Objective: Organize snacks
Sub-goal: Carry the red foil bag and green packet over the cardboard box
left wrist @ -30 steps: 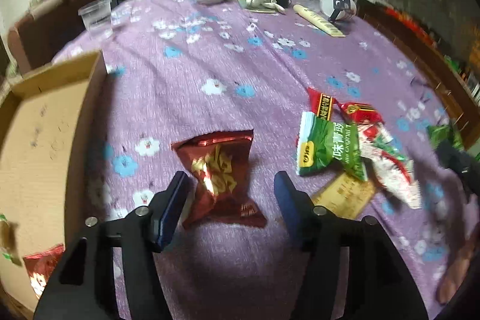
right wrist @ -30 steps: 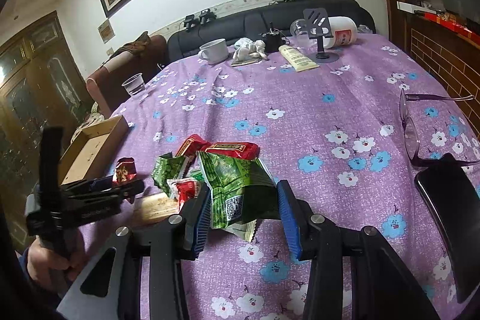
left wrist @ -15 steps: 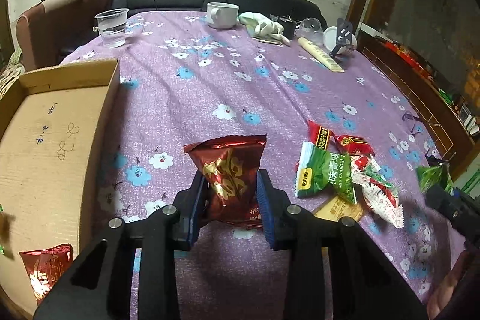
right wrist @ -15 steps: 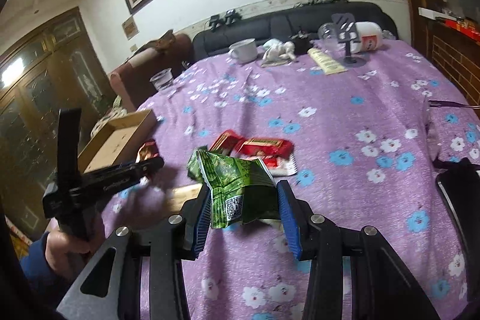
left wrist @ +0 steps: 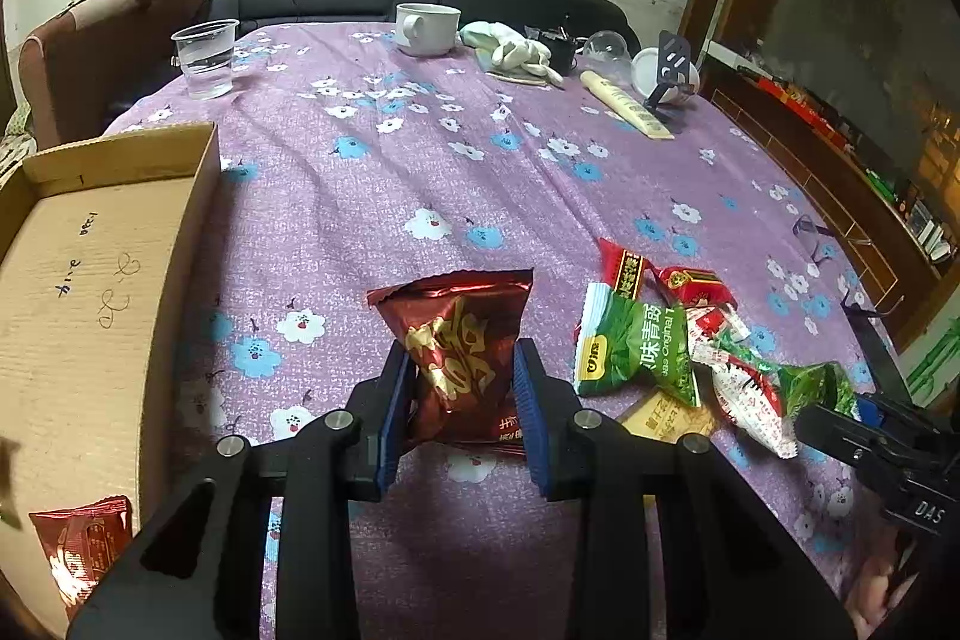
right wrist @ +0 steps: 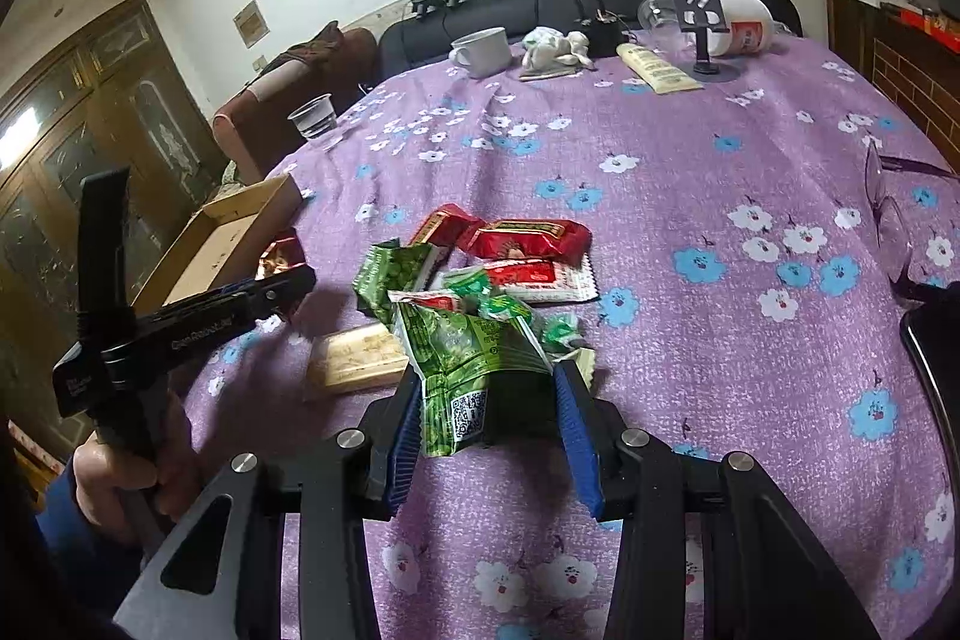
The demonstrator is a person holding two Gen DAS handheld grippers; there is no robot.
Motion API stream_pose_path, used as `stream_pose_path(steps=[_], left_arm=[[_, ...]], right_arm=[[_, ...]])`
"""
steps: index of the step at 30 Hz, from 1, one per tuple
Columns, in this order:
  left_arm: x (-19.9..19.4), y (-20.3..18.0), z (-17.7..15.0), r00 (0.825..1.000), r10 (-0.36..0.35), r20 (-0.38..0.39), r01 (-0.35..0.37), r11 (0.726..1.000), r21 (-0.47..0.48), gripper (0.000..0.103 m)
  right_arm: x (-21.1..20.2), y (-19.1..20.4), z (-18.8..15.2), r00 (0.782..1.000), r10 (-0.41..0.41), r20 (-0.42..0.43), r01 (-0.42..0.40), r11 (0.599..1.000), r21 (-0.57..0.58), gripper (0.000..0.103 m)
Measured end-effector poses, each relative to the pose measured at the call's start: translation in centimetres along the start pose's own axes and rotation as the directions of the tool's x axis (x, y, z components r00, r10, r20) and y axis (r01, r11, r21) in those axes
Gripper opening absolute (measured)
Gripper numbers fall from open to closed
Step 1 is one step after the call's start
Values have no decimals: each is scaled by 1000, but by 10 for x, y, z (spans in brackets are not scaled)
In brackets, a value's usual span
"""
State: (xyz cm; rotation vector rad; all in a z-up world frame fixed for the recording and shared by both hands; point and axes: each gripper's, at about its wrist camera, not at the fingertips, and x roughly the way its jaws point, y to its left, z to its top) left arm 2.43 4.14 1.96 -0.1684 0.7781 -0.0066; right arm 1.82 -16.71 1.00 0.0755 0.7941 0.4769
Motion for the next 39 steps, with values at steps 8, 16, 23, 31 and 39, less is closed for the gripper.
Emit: stream_pose_path(steps=[8,16,23,31,39], left_arm=[[-22,7,-3,993,-116,5,116,991,-68,30],[-92,23,-19,985,-152,80,156,987,-44,31],[-120,63,-26,985,-114,129,130,984,-123,31],[-132,99,-31,987,-63,148,91,978,-190,31],[-129,125,-37,989,-5,147,40,971,-235,31]], right_arm=[[-6,-3,0,1000,-16,24,15,1000,9,43],[-5,-5,3,995,-97,11,97,994,59,43],[-18,60,9,997,-63,32,65,997,-36,43],[6,154,18,997,67,-27,-71,982,-176,43],[37,225,31,985,150,-83,-166,954,-249,42]])
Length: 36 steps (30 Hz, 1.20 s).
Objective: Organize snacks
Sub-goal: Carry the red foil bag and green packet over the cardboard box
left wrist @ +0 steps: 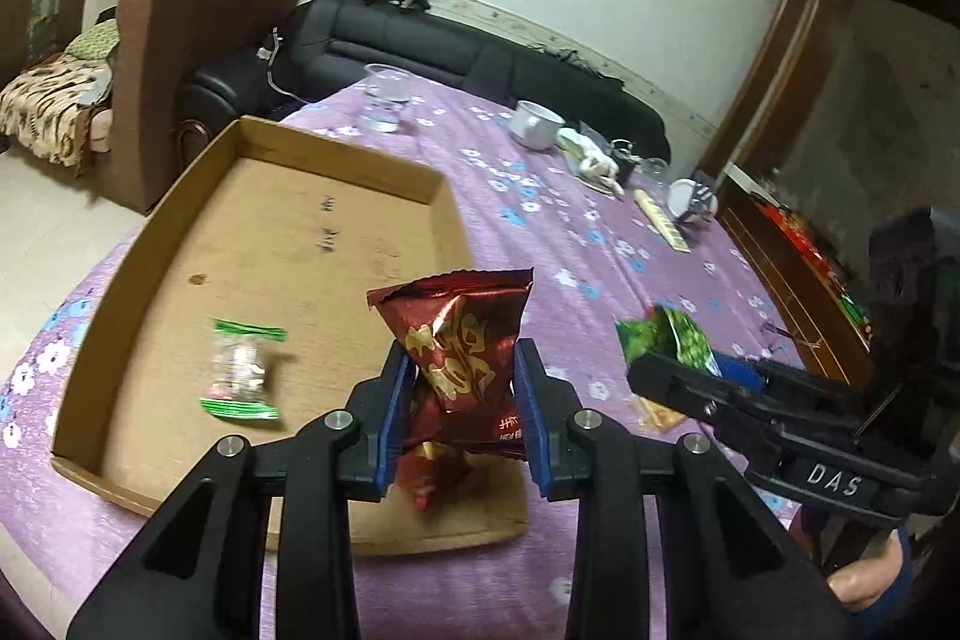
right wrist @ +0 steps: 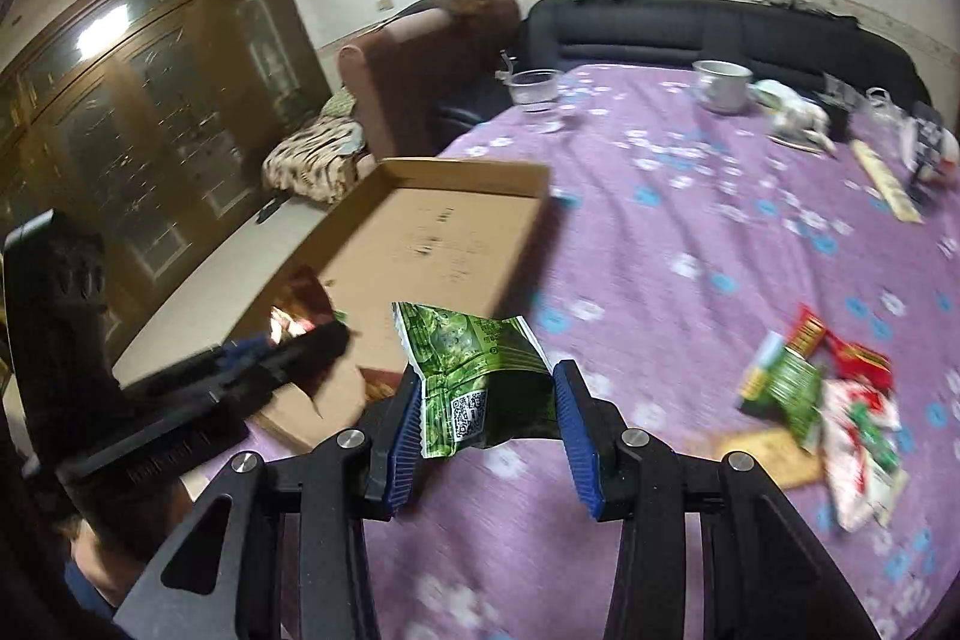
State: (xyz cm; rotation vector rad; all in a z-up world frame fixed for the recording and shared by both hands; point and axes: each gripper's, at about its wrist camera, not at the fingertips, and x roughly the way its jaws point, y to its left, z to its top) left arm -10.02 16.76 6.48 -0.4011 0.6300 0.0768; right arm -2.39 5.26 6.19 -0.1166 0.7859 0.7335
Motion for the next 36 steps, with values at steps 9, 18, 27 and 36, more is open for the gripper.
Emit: stream_pose_path(steps=[9,18,27,36], left_arm=[[22,26,-9,997,67,-41,-68,997,-27,31],[36,27,-12,991,121,-53,-121,993,3,31],[39,25,-14,980,187,-68,-186,982,24,31],[41,31,-14,977,199,-78,-199,980,9,31]], right_arm=[[58,22,26,998,6,-55,-5,1000,17,42],[89,13,21,997,20,-71,-16,998,66,42],[85,16,14,998,55,-32,-54,998,29,40],[87,21,12,997,78,-26,-78,997,-5,40]])
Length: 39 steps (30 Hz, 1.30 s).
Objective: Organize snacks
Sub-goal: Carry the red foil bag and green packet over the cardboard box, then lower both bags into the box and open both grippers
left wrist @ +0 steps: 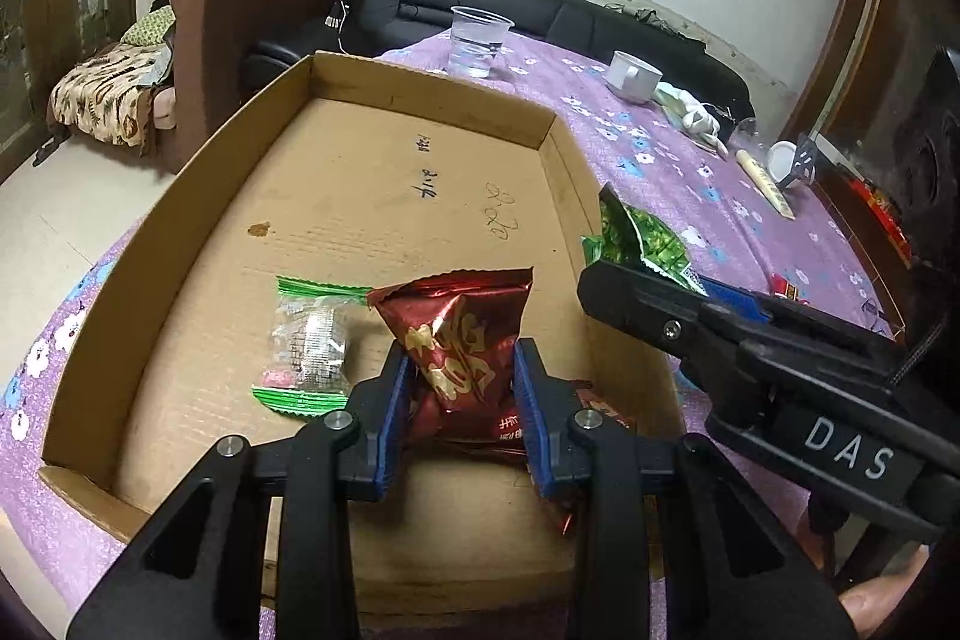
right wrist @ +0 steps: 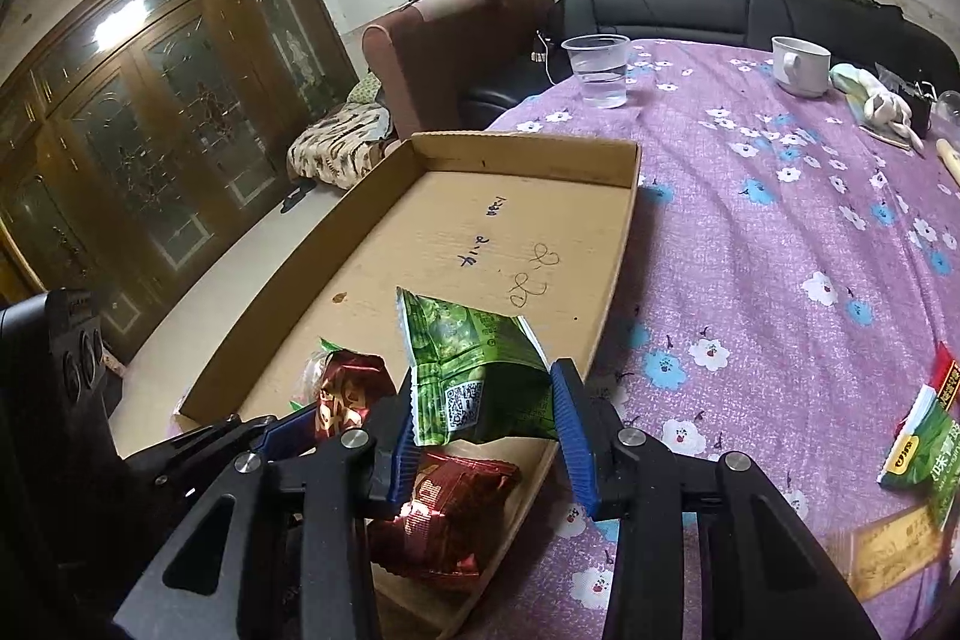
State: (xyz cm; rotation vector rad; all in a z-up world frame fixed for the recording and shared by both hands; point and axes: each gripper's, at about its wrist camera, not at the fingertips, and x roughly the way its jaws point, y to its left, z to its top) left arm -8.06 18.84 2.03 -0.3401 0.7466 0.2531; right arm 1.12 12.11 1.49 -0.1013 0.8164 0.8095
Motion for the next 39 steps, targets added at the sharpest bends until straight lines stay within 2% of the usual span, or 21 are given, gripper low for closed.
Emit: stream_pose_path(steps=[6,22,26,28,35,39], left_arm=[[2,-3,0,1000,16,-6,-16,1000,9,31],[1,-8,-1,999,45,0,-45,999,22,31],[0,-8,-2,999,50,1,-50,999,21,32],[0,-8,-2,999,52,0,-52,998,18,32],[0,-6,-1,999,49,-3,-49,999,14,34],[-2,-5,-1,999,49,7,-49,999,17,43]], right_arm=[[6,5,-5,999,26,-28,-26,999,-28,37],[2,1,-7,998,62,-6,-62,998,-28,40],[-4,1,-8,997,81,8,-80,996,-26,48],[-7,1,-6,995,93,22,-93,995,-21,55],[-17,0,-4,992,113,59,-112,994,-9,56],[-21,-2,-4,991,110,74,-110,994,-2,59]])
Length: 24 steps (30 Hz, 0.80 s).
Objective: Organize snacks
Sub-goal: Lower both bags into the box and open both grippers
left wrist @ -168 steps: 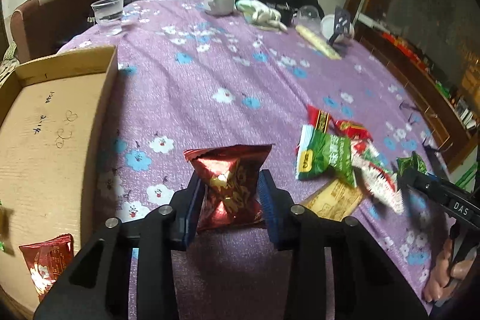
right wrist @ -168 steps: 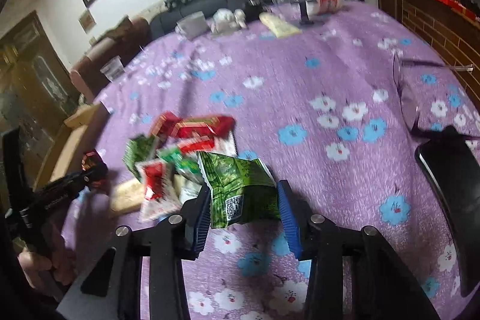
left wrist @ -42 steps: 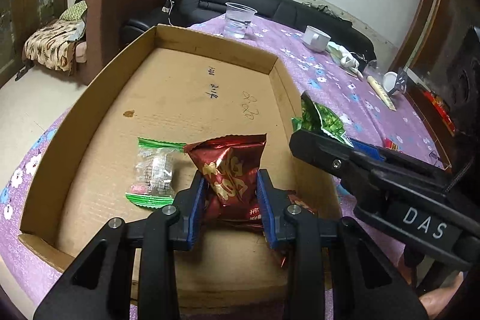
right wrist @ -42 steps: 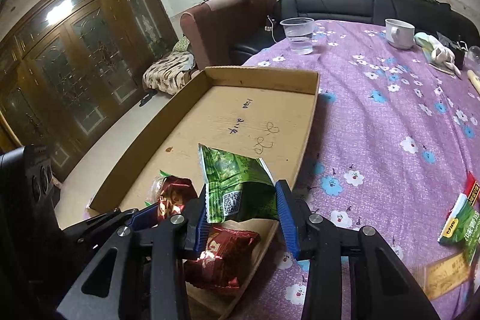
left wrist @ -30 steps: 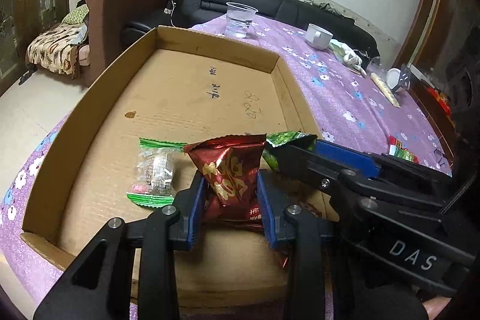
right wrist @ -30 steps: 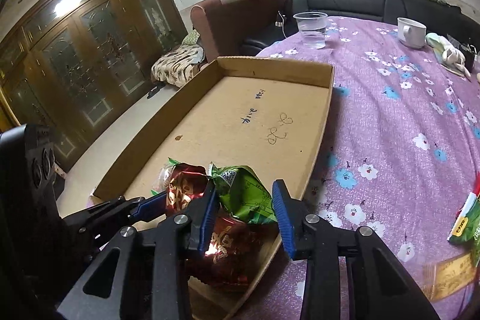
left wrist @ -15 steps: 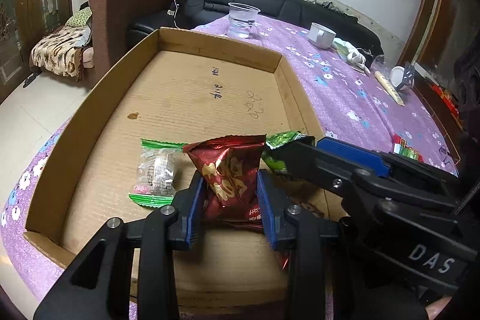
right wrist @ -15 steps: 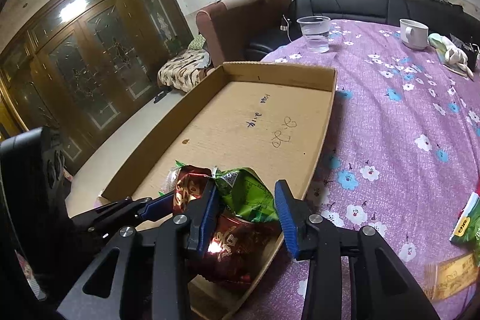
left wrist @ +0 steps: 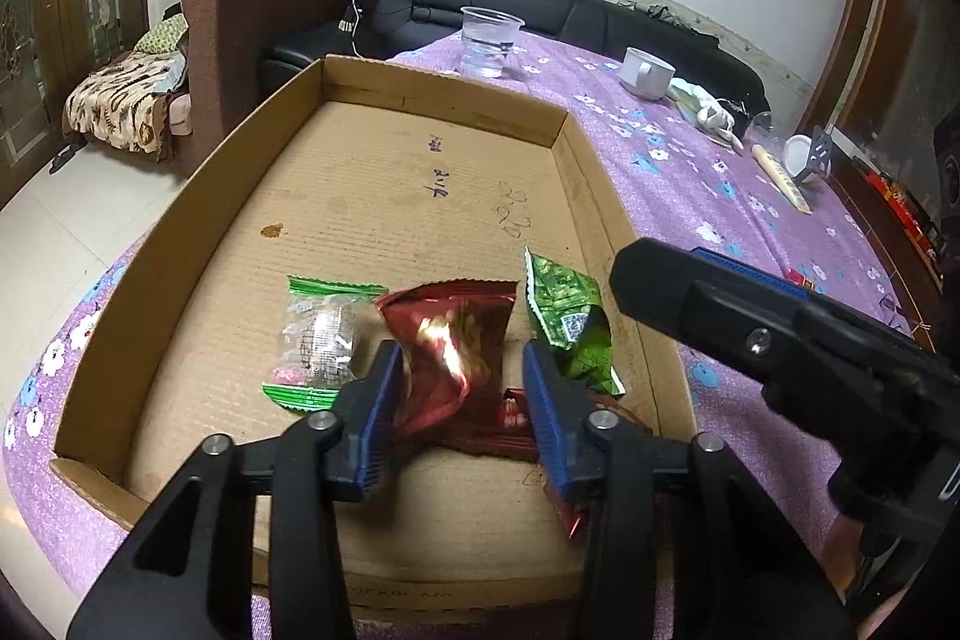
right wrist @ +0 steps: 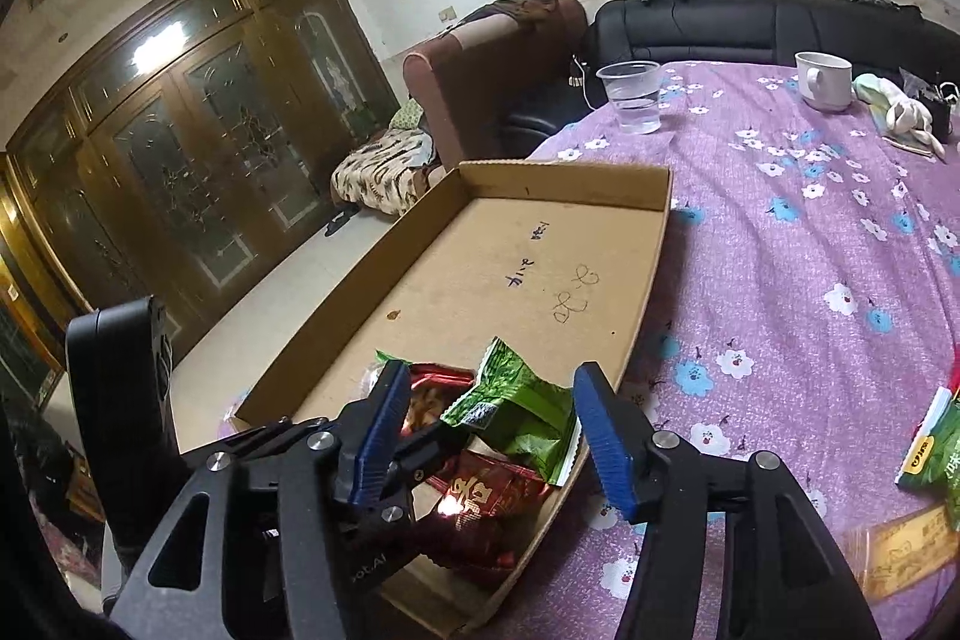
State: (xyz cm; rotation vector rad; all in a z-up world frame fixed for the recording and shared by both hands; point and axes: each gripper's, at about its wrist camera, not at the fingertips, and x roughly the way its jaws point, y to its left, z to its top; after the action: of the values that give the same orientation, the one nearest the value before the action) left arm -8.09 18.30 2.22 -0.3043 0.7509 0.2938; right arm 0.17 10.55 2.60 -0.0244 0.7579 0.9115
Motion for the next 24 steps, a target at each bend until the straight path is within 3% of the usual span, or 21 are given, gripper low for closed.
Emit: stream_pose_path(steps=[11,15,24], left_arm=[[-3,0,-1,1000,-3,11,3,1000,5,46],[-4,1,-1,1000,1,13,-1,1000,-4,52],[-5,2,-1,1000,4,15,-3,1000,-3,52]], right_arm=[[-8,-7,2,1000,-1,25,0,1000,25,62],[-10,-7,3,1000,0,30,-1,999,33,62],[-11,-11,4,999,-6,40,4,999,38,64]])
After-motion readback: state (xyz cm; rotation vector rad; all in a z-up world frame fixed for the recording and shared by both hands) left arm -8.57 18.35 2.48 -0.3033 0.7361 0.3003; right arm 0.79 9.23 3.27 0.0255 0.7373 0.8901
